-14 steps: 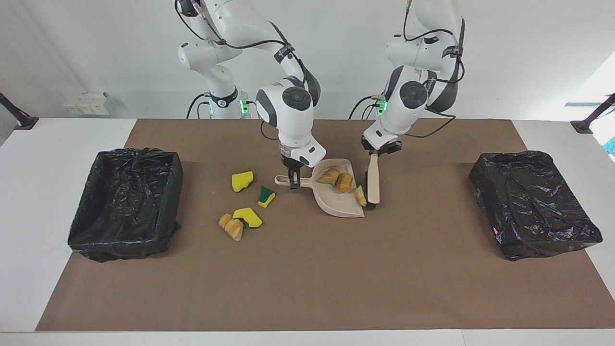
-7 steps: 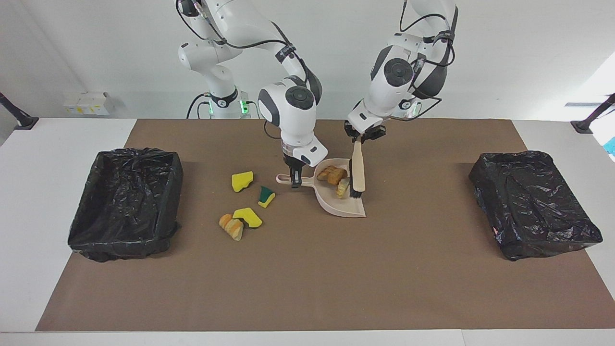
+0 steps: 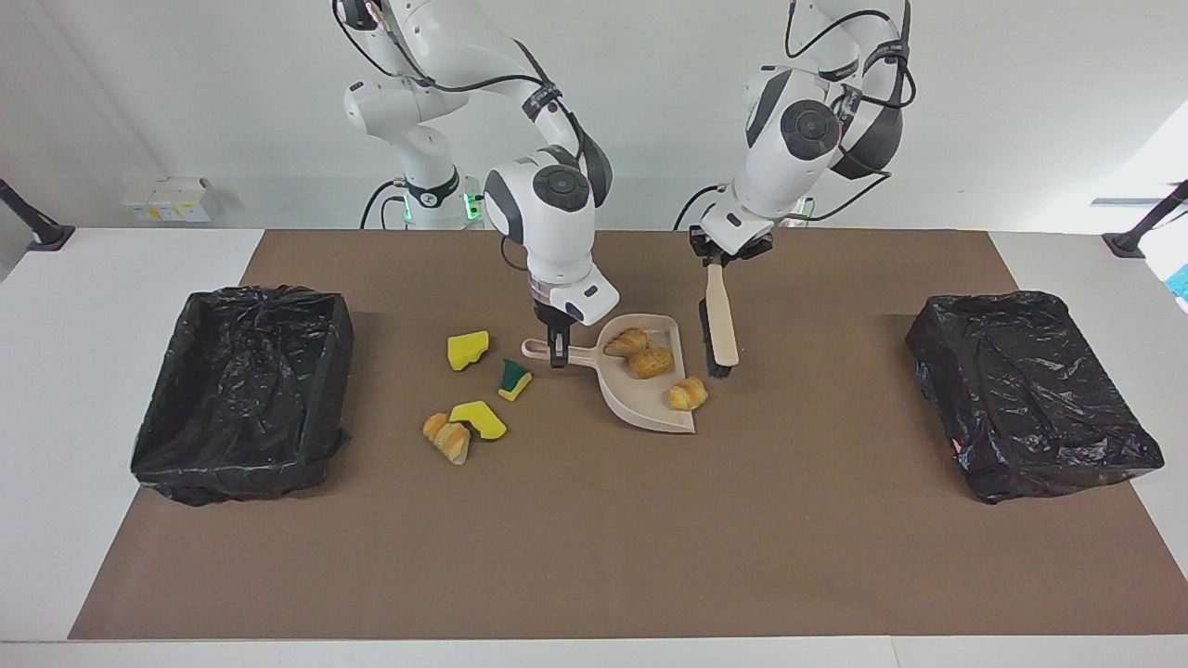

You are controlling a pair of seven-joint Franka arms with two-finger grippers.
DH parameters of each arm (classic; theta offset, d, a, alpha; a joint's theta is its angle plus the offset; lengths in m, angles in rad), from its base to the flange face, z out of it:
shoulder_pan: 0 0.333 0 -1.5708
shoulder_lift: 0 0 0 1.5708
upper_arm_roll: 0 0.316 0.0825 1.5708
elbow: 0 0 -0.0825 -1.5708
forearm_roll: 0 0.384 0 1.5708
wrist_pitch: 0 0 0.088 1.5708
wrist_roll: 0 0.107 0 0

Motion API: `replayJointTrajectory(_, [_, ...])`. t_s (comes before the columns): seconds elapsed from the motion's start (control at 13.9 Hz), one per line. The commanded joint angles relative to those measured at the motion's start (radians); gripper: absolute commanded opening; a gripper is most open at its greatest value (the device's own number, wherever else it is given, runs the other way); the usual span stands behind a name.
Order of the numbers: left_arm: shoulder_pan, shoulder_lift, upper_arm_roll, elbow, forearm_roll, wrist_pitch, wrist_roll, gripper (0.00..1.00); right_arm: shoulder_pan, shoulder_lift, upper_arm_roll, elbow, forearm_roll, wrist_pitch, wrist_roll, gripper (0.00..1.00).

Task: Sweep and dump trash in bin
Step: 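Sweep the remaining crumbs into the dustpan with the brush again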

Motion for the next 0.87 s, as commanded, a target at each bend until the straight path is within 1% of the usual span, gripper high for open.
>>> replayJointTrajectory(0.0, [0.099,-0.024,-0.007,-0.048,0.013,0.036,0.049,0.0,-0.023,-0.028,0.007,-0.005,0.03,-0.001,0.002,0.0])
replayJointTrajectory(0.07, [0.101,0.003,-0.007,-0.054,0.011,0.089,0.119,0.0,-0.019,-0.031,0.007,-0.012,0.047,0.001,-0.009,0.0])
replayJointTrajectory(0.14, [0.092,0.049,-0.007,-0.07,0.013,0.14,0.135,0.0,-0.013,-0.032,0.007,-0.018,0.047,0.002,-0.024,0.0])
replayJointTrajectory(0.22, [0.09,0.061,-0.011,-0.08,0.013,0.185,0.144,0.0,-0.011,-0.026,0.007,-0.021,0.047,0.007,-0.032,0.0])
replayJointTrajectory(0.36, [0.075,0.066,-0.011,-0.081,0.013,0.211,0.146,0.0,0.01,-0.02,0.007,-0.036,0.045,0.031,-0.026,0.0])
replayJointTrajectory(0.5, [0.077,0.063,-0.011,-0.082,0.011,0.196,0.146,0.0,0.0,-0.017,0.007,-0.041,0.05,0.059,-0.021,0.0])
replayJointTrajectory(0.72, [0.075,0.063,-0.012,-0.082,0.013,0.207,0.149,0.0,-0.026,-0.019,0.007,-0.054,0.151,0.106,-0.044,0.0])
replayJointTrajectory(0.79, [0.051,0.071,-0.014,-0.084,0.011,0.205,0.149,0.0,-0.046,-0.022,0.009,-0.068,0.171,0.131,-0.081,0.0])
